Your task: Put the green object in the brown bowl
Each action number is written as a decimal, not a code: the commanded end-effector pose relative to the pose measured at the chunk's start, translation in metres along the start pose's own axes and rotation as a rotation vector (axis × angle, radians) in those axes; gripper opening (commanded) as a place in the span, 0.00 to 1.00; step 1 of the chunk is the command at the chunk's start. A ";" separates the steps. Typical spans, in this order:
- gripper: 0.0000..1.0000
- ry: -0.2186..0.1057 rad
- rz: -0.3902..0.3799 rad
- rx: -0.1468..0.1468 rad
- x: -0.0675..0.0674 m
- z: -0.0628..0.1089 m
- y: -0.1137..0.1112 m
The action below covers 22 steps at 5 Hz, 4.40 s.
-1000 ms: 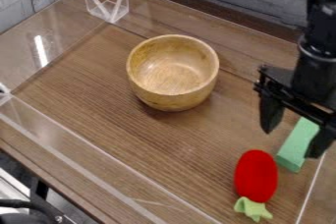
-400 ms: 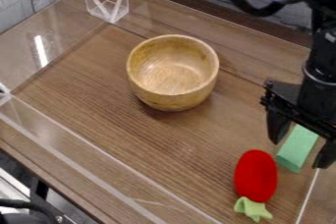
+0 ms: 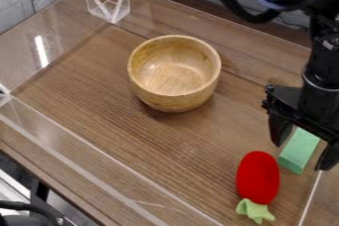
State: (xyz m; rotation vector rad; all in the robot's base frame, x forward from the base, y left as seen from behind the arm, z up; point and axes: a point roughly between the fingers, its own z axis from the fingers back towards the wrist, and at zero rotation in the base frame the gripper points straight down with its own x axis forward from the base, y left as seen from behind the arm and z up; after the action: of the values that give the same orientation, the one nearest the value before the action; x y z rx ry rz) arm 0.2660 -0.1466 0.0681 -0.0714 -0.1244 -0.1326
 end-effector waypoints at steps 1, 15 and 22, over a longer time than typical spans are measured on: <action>1.00 -0.075 0.002 -0.019 0.007 0.017 0.000; 0.00 -0.086 -0.028 0.079 0.035 -0.017 0.021; 0.00 -0.122 -0.060 0.122 0.034 -0.023 0.019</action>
State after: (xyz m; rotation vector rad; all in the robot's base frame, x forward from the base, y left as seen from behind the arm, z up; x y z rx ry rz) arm 0.3011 -0.1319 0.0385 0.0539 -0.2223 -0.1766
